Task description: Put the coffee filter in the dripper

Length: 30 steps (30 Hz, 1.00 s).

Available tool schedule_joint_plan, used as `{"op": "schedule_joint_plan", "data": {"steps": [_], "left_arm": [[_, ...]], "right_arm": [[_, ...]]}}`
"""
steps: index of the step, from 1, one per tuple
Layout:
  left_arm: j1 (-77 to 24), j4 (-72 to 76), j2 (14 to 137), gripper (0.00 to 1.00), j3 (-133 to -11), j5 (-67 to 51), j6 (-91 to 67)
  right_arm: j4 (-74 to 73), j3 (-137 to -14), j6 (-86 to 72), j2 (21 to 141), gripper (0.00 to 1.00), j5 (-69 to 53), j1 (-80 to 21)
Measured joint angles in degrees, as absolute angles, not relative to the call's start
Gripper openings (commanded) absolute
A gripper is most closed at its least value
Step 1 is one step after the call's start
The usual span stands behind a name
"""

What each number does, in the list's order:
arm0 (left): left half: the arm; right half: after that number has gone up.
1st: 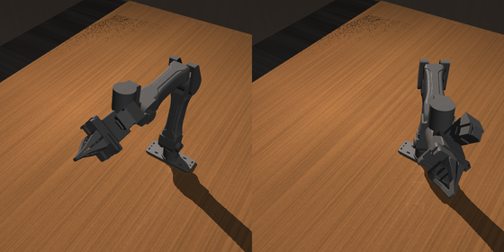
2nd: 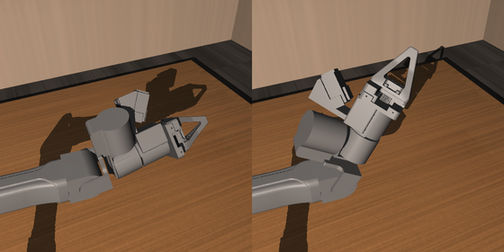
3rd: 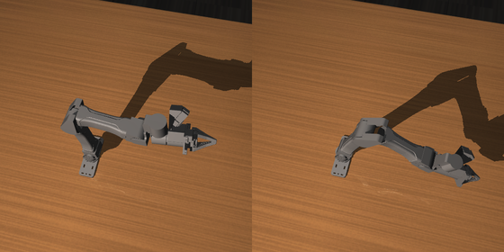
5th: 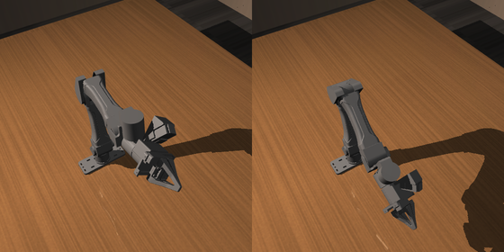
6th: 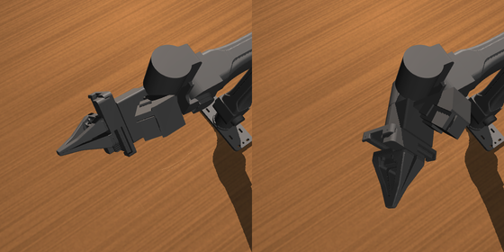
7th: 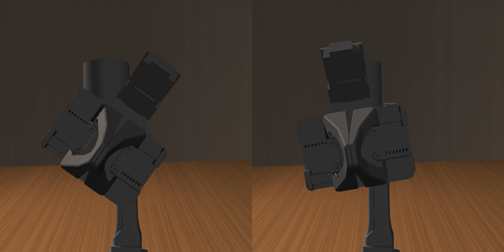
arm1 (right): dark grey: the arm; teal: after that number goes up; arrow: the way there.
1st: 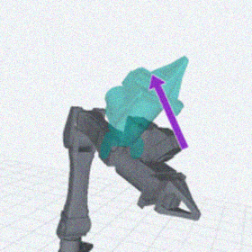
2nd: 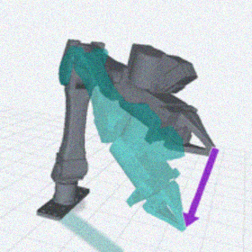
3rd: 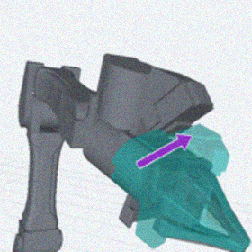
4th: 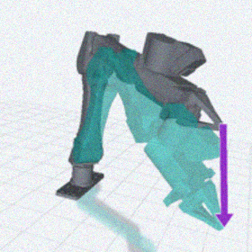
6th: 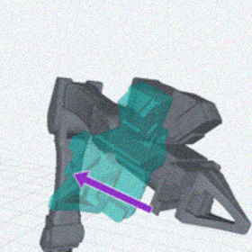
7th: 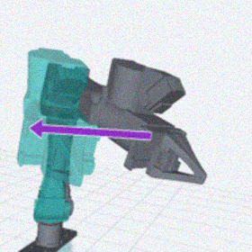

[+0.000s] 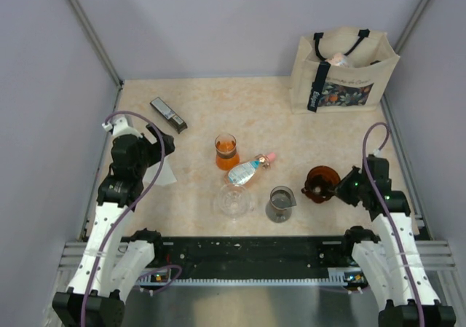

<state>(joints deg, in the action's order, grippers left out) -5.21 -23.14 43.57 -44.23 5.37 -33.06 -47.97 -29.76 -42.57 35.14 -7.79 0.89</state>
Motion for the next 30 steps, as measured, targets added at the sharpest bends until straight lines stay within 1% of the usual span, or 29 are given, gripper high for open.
{"op": "schedule_joint_plan", "data": {"steps": [5, 7, 11, 15, 20, 22, 30], "left_arm": [[-5.21, -23.24, 44.27, 0.99, -44.23, 5.37, -33.06], [-5.21, -23.24, 44.29, 0.99, -44.23, 5.37, -33.06], [-5.21, -23.24, 44.29, 0.99, -44.23, 5.34, -33.06], [-5.21, -23.22, 44.4, 0.99, -44.23, 5.34, -33.08], [-5.21, -23.24, 44.69, 0.99, -44.23, 5.37, -33.06], [-5.21, -23.22, 44.75, 0.99, -44.23, 5.34, -33.06], [-5.21, -23.59, 44.77, 0.99, -44.23, 5.34, -33.06]], "right_arm": [[-50.09, -44.45, -38.76, 40.77, 0.0, -9.37, 0.89], [-51.44, -50.98, -36.88, 43.79, 0.0, -12.1, 0.89], [-55.7, -59.05, -34.28, 48.51, 0.0, -17.54, -0.05], [-60.71, -62.41, -33.71, 51.35, 0.0, -18.33, -5.8], [-63.48, -64.75, -34.54, 53.87, 0.0, -18.33, -19.03], [-63.83, -64.75, -34.74, 55.29, 0.0, -18.13, -22.9], [-63.77, -64.75, -35.4, 58.15, 0.0, -17.39, -28.27]]}}
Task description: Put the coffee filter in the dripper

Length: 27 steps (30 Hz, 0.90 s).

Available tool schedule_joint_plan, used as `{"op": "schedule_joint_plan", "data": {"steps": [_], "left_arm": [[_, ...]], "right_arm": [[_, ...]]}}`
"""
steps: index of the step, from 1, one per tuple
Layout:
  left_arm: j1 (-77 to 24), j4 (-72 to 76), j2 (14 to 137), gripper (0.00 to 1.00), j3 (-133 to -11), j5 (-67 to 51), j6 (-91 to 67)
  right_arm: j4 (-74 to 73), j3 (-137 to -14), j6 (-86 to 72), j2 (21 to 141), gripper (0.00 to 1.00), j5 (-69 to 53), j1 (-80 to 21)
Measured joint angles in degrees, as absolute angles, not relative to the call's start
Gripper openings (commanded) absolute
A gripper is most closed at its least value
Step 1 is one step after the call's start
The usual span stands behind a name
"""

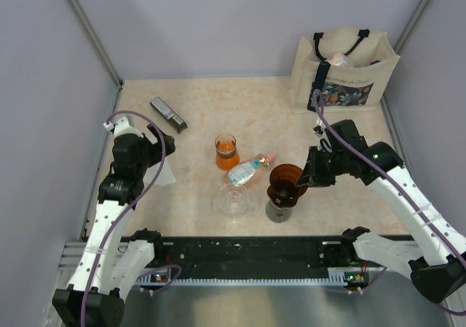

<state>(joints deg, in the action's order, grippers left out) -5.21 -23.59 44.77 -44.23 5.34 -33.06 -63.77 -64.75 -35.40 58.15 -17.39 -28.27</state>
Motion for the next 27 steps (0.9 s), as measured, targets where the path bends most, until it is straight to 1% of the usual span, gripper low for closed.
{"op": "schedule_joint_plan", "data": {"steps": [15, 19, 21, 27], "left_arm": [[-5.21, -23.66, 44.77, 0.99, -44.23, 5.34, -33.08], [-5.21, -23.66, 44.91, 0.99, -44.23, 5.34, -33.06], [-5.21, -23.73, 45.06, 0.99, -44.23, 5.34, -33.08], [-5.21, -24.12, 45.28, 0.99, -44.23, 5.34, -33.08]], "right_arm": [[-62.85, -63.57, -35.59, 60.84, 0.0, -14.48, -31.73], [-62.37, -62.33, -35.7, 60.95, 0.01, -14.17, -32.8], [-61.84, -62.24, -35.77, 61.06, 0.04, -14.2, -32.91], [-61.43, -62.24, -36.05, 61.19, 0.06, -13.85, -33.26]]}}
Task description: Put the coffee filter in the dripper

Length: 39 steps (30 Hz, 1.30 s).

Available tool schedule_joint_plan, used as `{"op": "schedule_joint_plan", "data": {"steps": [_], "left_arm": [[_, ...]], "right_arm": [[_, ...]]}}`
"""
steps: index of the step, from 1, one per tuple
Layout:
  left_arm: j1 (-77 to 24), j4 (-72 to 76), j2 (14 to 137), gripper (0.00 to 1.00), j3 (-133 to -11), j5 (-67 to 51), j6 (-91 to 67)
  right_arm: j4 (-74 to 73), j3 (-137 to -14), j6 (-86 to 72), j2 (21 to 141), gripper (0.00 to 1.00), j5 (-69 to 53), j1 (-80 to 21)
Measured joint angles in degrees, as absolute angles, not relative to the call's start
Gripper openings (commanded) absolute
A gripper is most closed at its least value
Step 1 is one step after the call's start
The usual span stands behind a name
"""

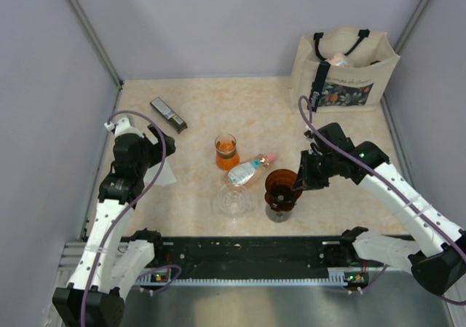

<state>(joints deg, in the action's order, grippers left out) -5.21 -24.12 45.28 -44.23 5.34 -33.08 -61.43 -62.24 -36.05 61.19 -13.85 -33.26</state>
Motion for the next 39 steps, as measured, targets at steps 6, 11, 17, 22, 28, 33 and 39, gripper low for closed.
{"op": "schedule_joint_plan", "data": {"steps": [6, 11, 17, 22, 28, 33, 39], "left_arm": [[-5.21, -24.14, 45.28, 0.99, -44.23, 5.34, -33.08], [-5.21, -24.34, 45.28, 0.99, -44.23, 5.34, -33.08], [-5.21, -24.51, 45.28, 0.99, -44.23, 5.32, -33.1], [-5.21, -24.51, 45.3, 0.99, -44.23, 5.28, -33.12], [-5.21, -24.82, 45.89, 0.99, -44.23, 5.32, -33.21], [-5.21, -25.61, 46.39, 0.99, -44.38, 6.09, -34.5], [-5.21, -30.09, 49.76, 0.99, -45.43, 10.52, -39.51]], "right_arm": [[-61.39, -62.24, -36.03, 61.14, 0.15, -12.38, -33.28], [-61.45, -62.26, -36.01, 61.14, 0.23, -11.16, -33.28], [-61.69, -62.24, -36.01, 61.12, 0.37, -10.39, -33.28], [-61.95, -62.28, -36.05, 60.31, 0.53, -10.26, -33.28], [-62.39, -63.59, -35.81, 59.7, 0.99, -9.91, -33.28], [-61.12, -69.71, -34.65, 58.39, 0.99, -5.37, -33.28], [-49.3, -68.58, -34.11, 46.37, 0.99, 6.46, -33.34]]}}
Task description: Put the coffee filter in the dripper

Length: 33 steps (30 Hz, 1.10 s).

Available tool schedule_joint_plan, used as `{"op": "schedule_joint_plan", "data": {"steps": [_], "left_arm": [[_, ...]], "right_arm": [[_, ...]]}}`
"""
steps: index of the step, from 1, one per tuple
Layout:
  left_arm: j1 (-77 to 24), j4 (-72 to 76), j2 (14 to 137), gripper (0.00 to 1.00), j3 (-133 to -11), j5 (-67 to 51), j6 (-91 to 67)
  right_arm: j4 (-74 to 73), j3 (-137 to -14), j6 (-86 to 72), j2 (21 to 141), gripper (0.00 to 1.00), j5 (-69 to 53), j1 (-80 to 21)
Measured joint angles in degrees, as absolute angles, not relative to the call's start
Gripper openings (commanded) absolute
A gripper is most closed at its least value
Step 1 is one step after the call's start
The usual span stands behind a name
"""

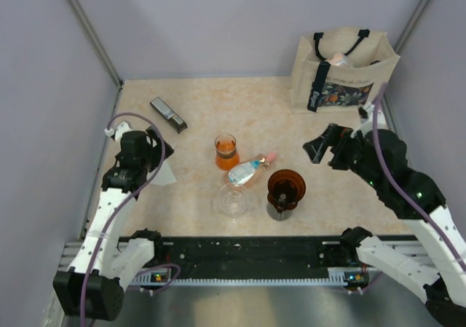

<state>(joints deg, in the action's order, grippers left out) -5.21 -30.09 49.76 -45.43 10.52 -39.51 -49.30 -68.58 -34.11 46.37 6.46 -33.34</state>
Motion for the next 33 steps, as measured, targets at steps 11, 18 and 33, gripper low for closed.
{"op": "schedule_joint_plan", "data": {"steps": [11, 18, 33], "left_arm": [[-2.2, -39.64, 62.17, 0.99, -45.58, 17.15, -48.14], [7.05, -33.56, 71.53, 0.97, -45.23, 12.34, -47.57], [11.88, -32.01, 88.79, 0.89, -49.87, 4.36, -43.24]], "right_arm": [[-39.0, -56.77, -33.39, 39.53, 0.99, 30.74, -33.36], [-35.22, -61.78, -28.1, 48.6, 0.99, 28.12, -33.36], [-30.0, -56.9, -25.17, 47.13, 0.99, 23.22, -33.36]]}}
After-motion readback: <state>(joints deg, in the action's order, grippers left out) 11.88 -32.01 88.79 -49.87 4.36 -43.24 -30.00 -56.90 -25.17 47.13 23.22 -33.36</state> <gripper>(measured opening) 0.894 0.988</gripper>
